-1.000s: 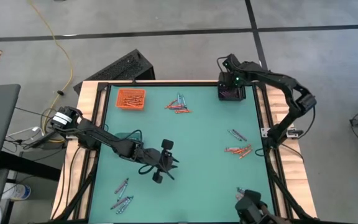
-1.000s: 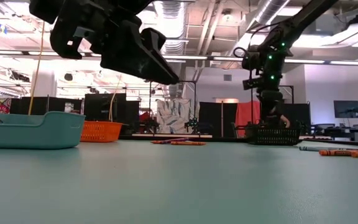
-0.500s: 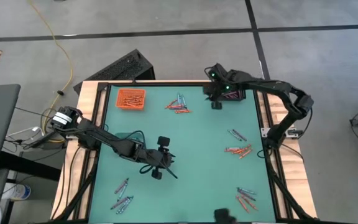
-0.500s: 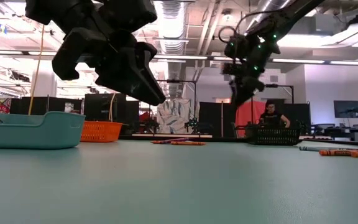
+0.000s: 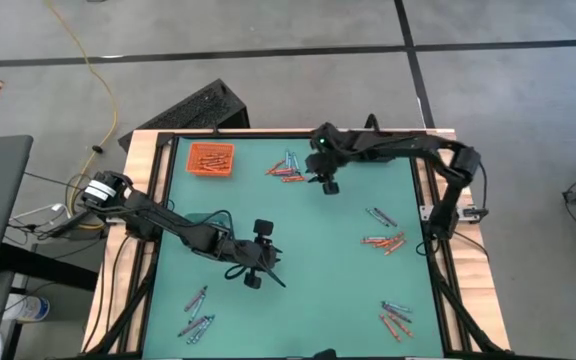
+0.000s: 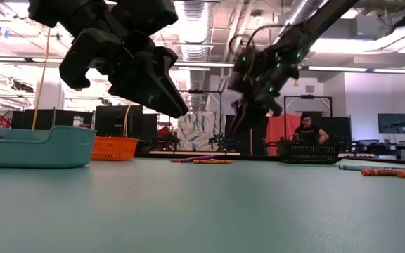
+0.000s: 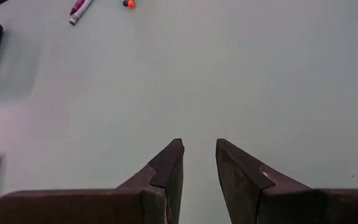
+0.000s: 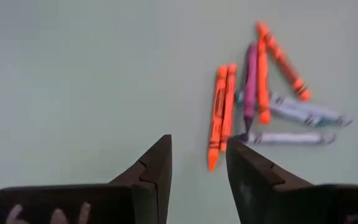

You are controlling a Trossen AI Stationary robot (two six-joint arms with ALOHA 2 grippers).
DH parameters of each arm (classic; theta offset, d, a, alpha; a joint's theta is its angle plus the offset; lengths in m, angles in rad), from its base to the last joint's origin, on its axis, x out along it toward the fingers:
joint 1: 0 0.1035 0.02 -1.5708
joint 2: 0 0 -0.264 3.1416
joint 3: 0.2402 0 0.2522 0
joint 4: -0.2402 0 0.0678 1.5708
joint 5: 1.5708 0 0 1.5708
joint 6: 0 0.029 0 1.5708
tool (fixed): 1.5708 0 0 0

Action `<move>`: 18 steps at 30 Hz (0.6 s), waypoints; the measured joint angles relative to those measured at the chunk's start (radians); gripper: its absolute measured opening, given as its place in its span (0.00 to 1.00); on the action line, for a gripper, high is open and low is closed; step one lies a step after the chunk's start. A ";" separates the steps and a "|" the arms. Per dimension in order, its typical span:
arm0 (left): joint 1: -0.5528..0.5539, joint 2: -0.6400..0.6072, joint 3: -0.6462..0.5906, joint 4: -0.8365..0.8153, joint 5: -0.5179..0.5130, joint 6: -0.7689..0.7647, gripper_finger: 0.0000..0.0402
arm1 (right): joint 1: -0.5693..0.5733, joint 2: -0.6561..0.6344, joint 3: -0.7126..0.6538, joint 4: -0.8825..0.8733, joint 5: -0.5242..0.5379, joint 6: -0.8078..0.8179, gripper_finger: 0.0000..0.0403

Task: Sort crayons
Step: Put the orange crayon into the orange basket

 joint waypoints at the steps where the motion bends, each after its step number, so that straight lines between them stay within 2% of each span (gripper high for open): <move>1: 0.000 0.000 0.000 -0.002 0.000 -0.001 0.21 | -0.002 0.018 0.000 0.002 0.001 0.013 0.35; 9: 0.000 0.000 0.000 0.002 0.001 0.002 0.21 | -0.006 0.127 0.003 0.048 0.019 0.073 0.35; 18: 0.002 0.000 0.000 0.008 0.001 0.005 0.21 | -0.019 0.201 0.088 0.040 0.034 0.131 0.35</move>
